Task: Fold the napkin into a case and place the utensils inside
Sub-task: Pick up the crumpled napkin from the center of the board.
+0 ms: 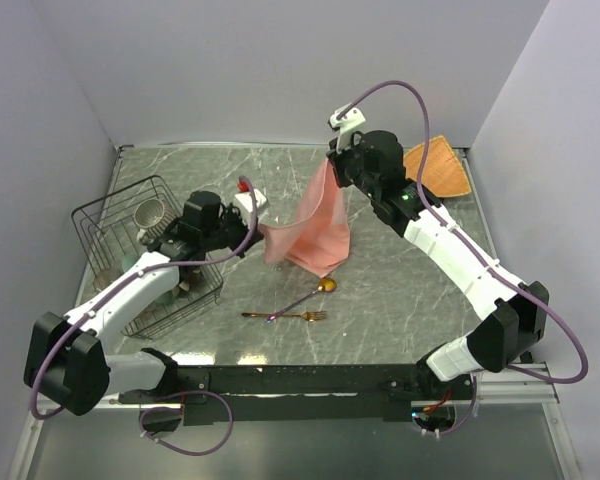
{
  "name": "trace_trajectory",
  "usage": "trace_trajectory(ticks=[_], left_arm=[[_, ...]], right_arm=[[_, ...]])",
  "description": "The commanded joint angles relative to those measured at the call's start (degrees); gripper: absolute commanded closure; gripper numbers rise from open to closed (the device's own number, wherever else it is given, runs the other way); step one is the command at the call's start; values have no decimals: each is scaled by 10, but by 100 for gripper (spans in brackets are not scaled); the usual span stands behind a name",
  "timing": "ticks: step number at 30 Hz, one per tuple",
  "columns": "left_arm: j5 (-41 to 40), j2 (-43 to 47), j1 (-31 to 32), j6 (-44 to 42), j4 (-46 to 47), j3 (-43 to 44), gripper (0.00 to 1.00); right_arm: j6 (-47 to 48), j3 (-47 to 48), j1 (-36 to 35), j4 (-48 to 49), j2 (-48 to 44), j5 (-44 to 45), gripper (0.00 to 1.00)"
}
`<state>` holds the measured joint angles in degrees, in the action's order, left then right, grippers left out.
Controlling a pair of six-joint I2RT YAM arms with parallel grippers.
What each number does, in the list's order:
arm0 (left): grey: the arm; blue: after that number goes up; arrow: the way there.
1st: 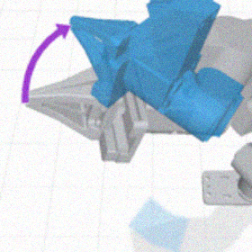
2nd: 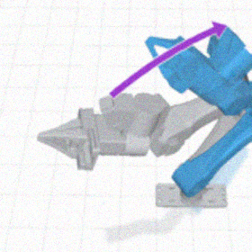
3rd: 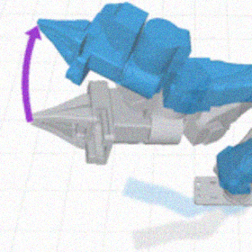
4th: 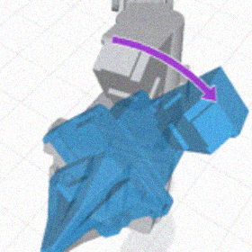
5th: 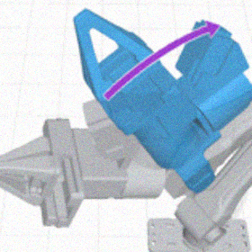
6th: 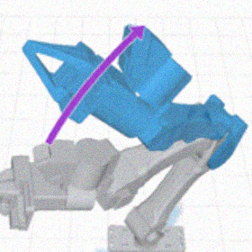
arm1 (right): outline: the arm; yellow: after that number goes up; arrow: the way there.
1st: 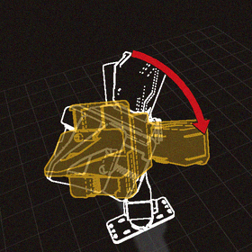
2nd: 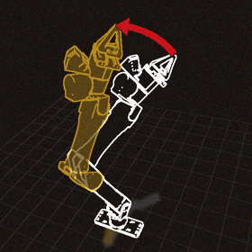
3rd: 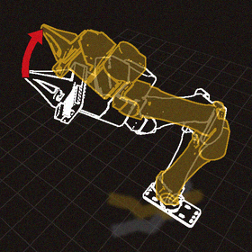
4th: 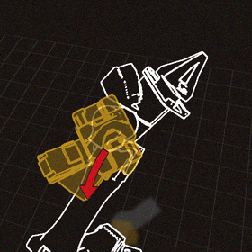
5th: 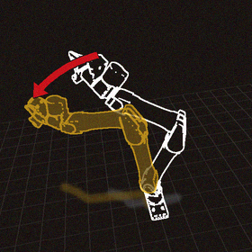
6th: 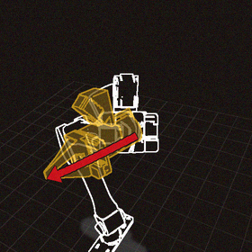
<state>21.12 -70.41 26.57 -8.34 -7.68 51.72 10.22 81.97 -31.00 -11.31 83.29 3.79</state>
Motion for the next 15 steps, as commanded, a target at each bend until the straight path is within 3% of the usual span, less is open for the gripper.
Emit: trace_trajectory(ticks=[1,3,4,6,10,13,15], left_arm=[[81,-13,0,-123,-16,-21,99],[83,-24,1,-150,-32,-29,99],[81,-24,0,-172,-35,-31,94],[85,-18,1,-179,-29,-41,82],[105,4,1,-160,19,-56,44],[115,11,8,-125,52,-59,28],[114,-1,23,-111,54,-45,26]], right_arm=[[-4,13,-1,-13,-26,-55,100],[-11,15,-2,-13,-25,-56,100],[-16,18,-2,-13,-24,-55,100],[-23,31,-3,-13,-23,-50,100],[-37,53,-4,-18,-16,-40,100],[-44,61,-5,-20,-13,-19,100],[-48,62,-5,-18,-11,-13,100]])
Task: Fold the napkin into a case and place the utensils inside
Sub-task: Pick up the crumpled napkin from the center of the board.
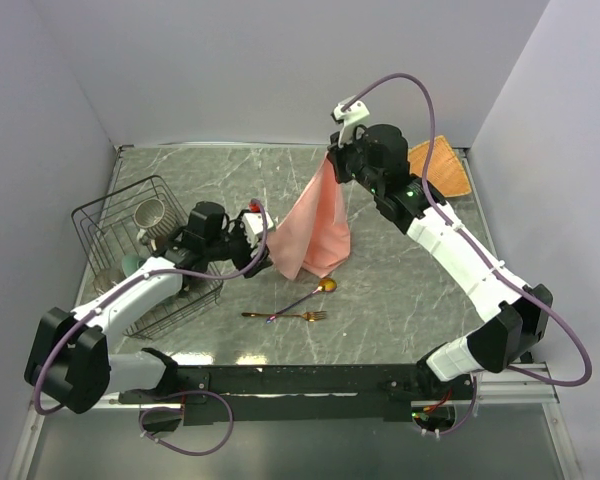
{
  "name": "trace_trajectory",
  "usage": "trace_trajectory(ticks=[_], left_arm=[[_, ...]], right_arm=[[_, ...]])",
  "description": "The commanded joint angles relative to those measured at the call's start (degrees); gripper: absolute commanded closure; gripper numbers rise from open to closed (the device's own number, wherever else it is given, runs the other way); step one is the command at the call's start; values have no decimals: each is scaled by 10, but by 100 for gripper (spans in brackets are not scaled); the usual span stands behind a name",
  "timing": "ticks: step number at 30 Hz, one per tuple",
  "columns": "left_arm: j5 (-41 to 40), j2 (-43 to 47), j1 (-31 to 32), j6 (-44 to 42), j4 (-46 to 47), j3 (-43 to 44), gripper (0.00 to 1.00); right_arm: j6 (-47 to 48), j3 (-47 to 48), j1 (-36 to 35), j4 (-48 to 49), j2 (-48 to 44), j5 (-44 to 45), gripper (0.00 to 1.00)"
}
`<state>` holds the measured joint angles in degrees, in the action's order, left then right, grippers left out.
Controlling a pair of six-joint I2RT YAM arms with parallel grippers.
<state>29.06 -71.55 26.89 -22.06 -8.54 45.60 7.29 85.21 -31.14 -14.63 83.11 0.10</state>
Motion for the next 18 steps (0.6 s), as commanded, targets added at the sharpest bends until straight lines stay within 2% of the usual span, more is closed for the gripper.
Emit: trace_trajectory(ticks=[1,8,11,14,18], left_arm=[[32,8,25,39,63,19,24],[41,-24,37,112,90,41,22],[70,-25,13,111,87,51,20],[107,-21,-14,63,38,69,17],[149,-38,-32,-18,-9,91,18]], right_arm=[[-22,29,-4,18,-9,30,100],[-26,26,-4,26,-14,21,100],[1,15,-6,28,-28,1,100],[40,-13,-7,43,-49,-40,100],[82,-49,-9,61,-76,-96,100]])
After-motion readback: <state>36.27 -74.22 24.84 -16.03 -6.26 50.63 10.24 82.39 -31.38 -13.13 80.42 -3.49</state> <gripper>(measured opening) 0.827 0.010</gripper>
